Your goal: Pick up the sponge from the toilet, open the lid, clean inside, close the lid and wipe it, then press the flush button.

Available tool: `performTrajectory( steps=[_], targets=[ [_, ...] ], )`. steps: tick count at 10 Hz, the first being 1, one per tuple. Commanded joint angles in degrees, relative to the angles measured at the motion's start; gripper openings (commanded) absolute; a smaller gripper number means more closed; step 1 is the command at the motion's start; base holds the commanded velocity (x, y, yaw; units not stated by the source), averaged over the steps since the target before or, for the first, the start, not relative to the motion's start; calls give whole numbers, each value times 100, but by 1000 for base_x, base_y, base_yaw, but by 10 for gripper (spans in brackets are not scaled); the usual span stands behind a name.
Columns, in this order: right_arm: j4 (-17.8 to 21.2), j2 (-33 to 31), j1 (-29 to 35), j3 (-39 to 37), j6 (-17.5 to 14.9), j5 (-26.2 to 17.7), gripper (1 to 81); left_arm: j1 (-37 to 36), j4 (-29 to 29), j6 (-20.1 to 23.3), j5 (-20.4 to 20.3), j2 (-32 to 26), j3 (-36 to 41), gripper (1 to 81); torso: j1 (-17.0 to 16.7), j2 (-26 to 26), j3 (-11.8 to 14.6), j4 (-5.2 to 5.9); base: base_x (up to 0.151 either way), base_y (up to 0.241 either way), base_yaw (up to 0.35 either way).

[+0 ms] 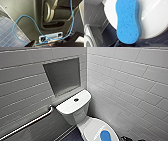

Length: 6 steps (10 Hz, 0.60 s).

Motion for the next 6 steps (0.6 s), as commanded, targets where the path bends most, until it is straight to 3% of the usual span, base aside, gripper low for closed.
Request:
performTrajectory(
  steps=[1,2,3,5,6],
  targets=[
    [133,-148,759,-62,28,-443,811,226,-9,52,484,-3,39,811,-5,5,-522,0,0,0,0],
    [124,-148,865,-62,28,-566,811,226,8,43,484,6,39,811,26,-44,-563,0,0,0,0],
    [115,-130,962,-79,28,-689,811,234,8,52,484,7,39,811,35,-57,-290,0,0,0,0],
    [115,-34,1120,-220,37,-846,811,225,26,52,484,7,39,811,46,-59,-448,0,0,0,0],
    [115,11,1199,-282,37,-970,811,225,35,52,484,7,39,811,415,-634,-466,0,0,0,0]
  ],
)
